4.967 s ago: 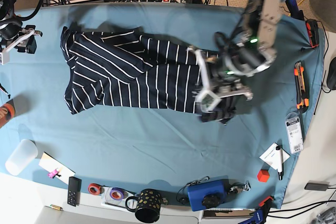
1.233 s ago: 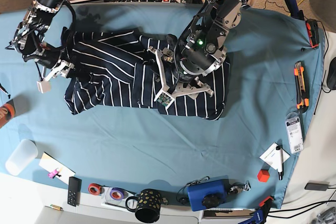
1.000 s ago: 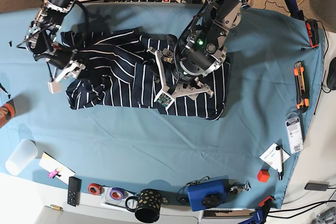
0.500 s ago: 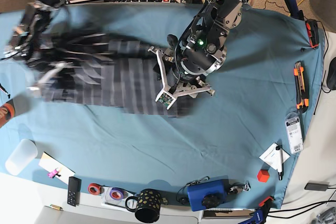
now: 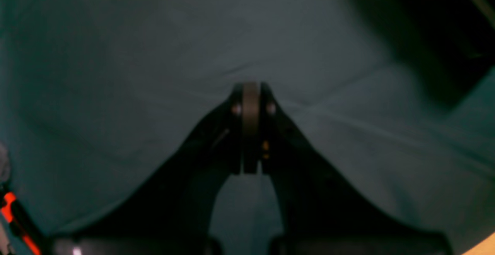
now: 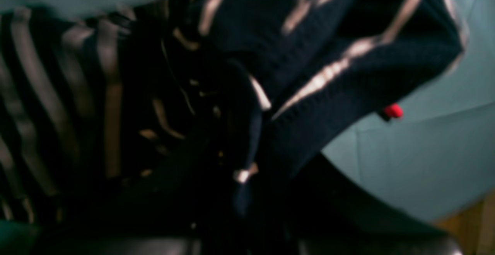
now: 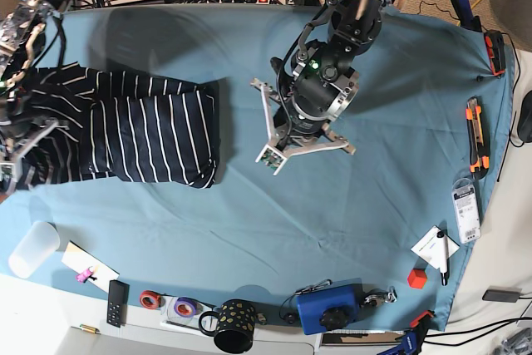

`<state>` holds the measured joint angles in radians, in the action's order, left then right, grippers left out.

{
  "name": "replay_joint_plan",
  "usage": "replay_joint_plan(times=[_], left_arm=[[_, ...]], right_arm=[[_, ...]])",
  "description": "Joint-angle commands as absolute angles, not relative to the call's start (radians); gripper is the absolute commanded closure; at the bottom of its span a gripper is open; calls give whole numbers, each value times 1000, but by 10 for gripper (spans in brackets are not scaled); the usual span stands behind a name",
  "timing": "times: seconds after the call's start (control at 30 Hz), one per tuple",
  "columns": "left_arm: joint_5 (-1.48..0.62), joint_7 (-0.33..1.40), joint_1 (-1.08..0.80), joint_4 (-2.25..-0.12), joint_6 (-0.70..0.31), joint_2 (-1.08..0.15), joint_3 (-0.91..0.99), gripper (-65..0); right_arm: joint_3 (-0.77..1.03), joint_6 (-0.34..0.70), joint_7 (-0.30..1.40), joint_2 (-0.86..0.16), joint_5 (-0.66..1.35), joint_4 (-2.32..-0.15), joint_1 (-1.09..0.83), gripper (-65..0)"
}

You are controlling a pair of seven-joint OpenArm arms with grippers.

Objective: Layout the t-shirt on the table in an organized manner, then fold the t-shirt properly
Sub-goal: 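Press and square the folded bundle with the right gripper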

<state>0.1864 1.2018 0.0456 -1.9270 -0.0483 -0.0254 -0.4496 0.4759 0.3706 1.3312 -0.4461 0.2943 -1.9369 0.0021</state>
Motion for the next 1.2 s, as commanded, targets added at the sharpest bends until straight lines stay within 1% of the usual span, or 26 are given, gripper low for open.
replay_joint_plan(times=[0.0,0.1,0.23,0.3,0.37,0.53,0.67,0.77,0.8,0.83,0.9,0.93,0.97,1.07,1.17], left_arm=[[210,1190,60,-1948,-33,-23,-448,0],[257,1192,60,-1948,7,-52,-448,0],[278,1197,60,-1948,8,-86,-448,0],[278,1197,58,-1948,8,-89,-439,0],[278,1197,53,-1948,8,-89,-421,0],[277,1196,47,-1948,8,-89,-350,0],[275,1196,47,-1948,8,-89,-307,0],[241,1195,47,-1948,7,-89,-300,0],[226,1196,47,-1948,7,-89,-300,0],[215,1196,46,-1948,7,-89,-300,0],[205,1190,44,-1948,3,-89,-300,0],[205,1187,42,-1948,4,-89,-300,0],[205,1182,41,-1948,4,-89,-300,0],[205,1178,41,-1948,4,-89,-300,0],[205,1178,41,-1948,4,-89,-300,0]], right_arm=[[456,368,1307,-451,269,-1967,16,0],[331,351,1291,-408,183,-1973,17,0],[132,286,1225,-379,23,-1973,17,0],[46,230,1194,-379,10,-1974,17,0],[-39,206,1191,-379,10,-1983,17,0],[-221,205,1200,-347,-22,-1989,17,0],[-299,204,1180,-307,-86,-1989,17,0],[-307,209,1186,-284,-88,-1988,14,0],[-306,225,1187,-280,-92,-1988,10,0],[-306,236,1185,-279,-99,-1988,2,-34],[-306,235,1177,-280,-136,-1988,-16,-168],[-306,234,1171,-280,-156,-1988,-23,-215],[-306,231,1174,-280,-166,-1988,-29,-237],[-306,209,1235,-280,-187,-2003,-27,-239],[-306,204,1280,-280,-255,-2070,-25,-239]])
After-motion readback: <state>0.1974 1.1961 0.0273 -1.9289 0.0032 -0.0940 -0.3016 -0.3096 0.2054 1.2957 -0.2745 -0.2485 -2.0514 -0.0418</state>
